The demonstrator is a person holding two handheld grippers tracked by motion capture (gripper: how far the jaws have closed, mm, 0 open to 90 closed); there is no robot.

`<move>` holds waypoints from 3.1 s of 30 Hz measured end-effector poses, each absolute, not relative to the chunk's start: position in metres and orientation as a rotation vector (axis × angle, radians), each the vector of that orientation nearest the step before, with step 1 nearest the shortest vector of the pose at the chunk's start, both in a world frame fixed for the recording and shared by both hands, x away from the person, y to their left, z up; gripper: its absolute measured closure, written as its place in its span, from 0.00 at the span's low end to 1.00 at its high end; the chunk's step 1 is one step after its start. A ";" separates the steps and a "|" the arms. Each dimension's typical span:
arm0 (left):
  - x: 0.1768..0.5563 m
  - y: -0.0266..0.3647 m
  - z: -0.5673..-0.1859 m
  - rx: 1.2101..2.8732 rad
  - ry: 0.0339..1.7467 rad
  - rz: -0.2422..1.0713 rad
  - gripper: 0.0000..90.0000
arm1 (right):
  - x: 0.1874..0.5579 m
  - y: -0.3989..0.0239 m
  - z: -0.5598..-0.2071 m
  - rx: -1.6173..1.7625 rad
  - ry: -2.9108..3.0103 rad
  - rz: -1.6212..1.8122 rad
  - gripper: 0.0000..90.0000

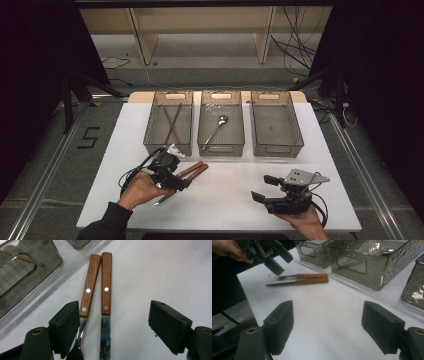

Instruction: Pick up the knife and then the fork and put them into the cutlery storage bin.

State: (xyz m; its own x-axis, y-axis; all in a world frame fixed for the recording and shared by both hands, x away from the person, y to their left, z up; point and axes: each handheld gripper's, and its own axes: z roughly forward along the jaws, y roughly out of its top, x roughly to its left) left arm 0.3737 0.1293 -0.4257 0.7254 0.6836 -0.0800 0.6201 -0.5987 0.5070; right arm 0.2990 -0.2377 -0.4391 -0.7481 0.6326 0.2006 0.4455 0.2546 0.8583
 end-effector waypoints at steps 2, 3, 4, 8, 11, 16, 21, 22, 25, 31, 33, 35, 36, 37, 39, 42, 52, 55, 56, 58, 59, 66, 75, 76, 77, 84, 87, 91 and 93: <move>0.373 0.128 -0.427 2.420 0.989 0.162 0.28 | 0.299 -0.238 -0.439 1.019 2.336 1.500 0.29; 0.373 0.127 -0.427 2.427 0.986 0.157 0.28 | 0.299 -0.237 -0.439 1.017 2.337 1.500 0.29; 0.372 0.126 -0.429 2.423 0.991 0.160 0.28 | 0.299 -0.237 -0.439 1.016 2.337 1.501 0.29; 0.372 0.125 -0.433 2.437 0.993 0.141 0.29 | 0.299 -0.237 -0.439 1.013 2.336 1.501 0.29; 0.372 0.122 -0.436 2.450 0.984 0.124 0.33 | 0.298 -0.236 -0.439 1.008 2.340 1.497 0.29; 0.375 0.117 -0.442 2.475 0.996 0.118 0.38 | 0.298 -0.236 -0.439 1.012 2.337 1.496 0.29; 0.379 0.115 -0.449 2.499 1.026 0.126 0.46 | 0.298 -0.236 -0.439 1.007 2.345 1.488 0.29; 0.381 0.115 -0.450 2.508 1.026 0.122 0.47 | 0.298 -0.236 -0.439 1.008 2.346 1.489 0.29; 0.383 0.114 -0.452 2.516 1.038 0.116 0.53 | 0.298 -0.236 -0.439 1.007 2.343 1.491 0.29; 0.388 0.109 -0.454 2.522 1.065 0.103 0.60 | 0.298 -0.235 -0.439 1.004 2.345 1.489 0.29; 0.389 0.108 -0.457 2.538 1.067 0.095 0.62 | 0.298 -0.235 -0.439 1.006 2.345 1.489 0.29; 0.389 0.108 -0.459 2.550 1.065 0.094 0.64 | 0.298 -0.236 -0.439 1.005 2.342 1.491 0.29; 0.389 0.107 -0.460 2.545 1.072 0.098 0.64 | 0.298 -0.236 -0.439 1.006 2.342 1.492 0.29; 0.390 0.107 -0.461 2.546 1.074 0.102 0.64 | 0.298 -0.236 -0.439 1.005 2.343 1.491 0.29; 0.391 0.107 -0.462 2.554 1.077 0.103 0.63 | 0.298 -0.235 -0.439 1.004 2.345 1.490 0.29; 0.394 0.107 -0.465 2.562 1.080 0.109 0.64 | 0.298 -0.235 -0.439 1.003 2.346 1.490 0.29; 0.393 0.103 -0.464 2.596 1.040 0.153 0.73 | 0.298 -0.234 -0.439 1.000 2.346 1.491 0.30; 0.392 0.101 -0.464 2.606 1.019 0.160 0.77 | 0.298 -0.234 -0.439 1.001 2.349 1.487 0.30; 0.392 0.101 -0.464 2.613 1.010 0.163 0.78 | 0.298 -0.234 -0.439 1.002 2.350 1.486 0.30; 0.391 0.101 -0.464 2.612 1.005 0.162 0.80 | 0.298 -0.234 -0.440 1.001 2.348 1.488 0.30; 0.391 0.101 -0.464 2.612 0.999 0.165 0.82 | 0.298 -0.234 -0.440 1.002 2.349 1.488 0.30; 0.390 0.102 -0.465 2.610 0.970 0.170 0.85 | 0.297 -0.234 -0.439 1.000 2.352 1.485 0.30; 0.388 0.104 -0.462 2.600 0.933 0.153 0.85 | 0.297 -0.233 -0.439 0.997 2.353 1.487 0.30; 0.388 0.104 -0.461 2.599 0.929 0.149 0.85 | 0.297 -0.233 -0.439 0.995 2.353 1.488 0.30; 0.388 0.104 -0.461 2.594 0.924 0.146 0.85 | 0.297 -0.233 -0.439 0.996 2.354 1.487 0.30; 0.385 0.104 -0.453 2.574 0.884 0.142 0.85 | 0.297 -0.233 -0.439 0.997 2.353 1.489 0.30; 0.383 0.104 -0.451 2.562 0.878 0.148 0.85 | 0.297 -0.233 -0.439 0.996 2.352 1.490 0.30; 0.383 0.103 -0.451 2.559 0.871 0.149 0.85 | 0.297 -0.233 -0.439 0.997 2.351 1.489 0.30; 0.382 0.103 -0.451 2.559 0.871 0.153 0.85 | 0.297 -0.233 -0.439 0.996 2.352 1.488 0.30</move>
State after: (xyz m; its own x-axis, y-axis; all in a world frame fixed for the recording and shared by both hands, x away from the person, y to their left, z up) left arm 0.3822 0.1030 -0.4514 0.7967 0.6034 -0.0335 0.5559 -0.7099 0.4324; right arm 0.2970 -0.2326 -0.4388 -0.7577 0.6244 0.1898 0.4388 0.2721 0.8564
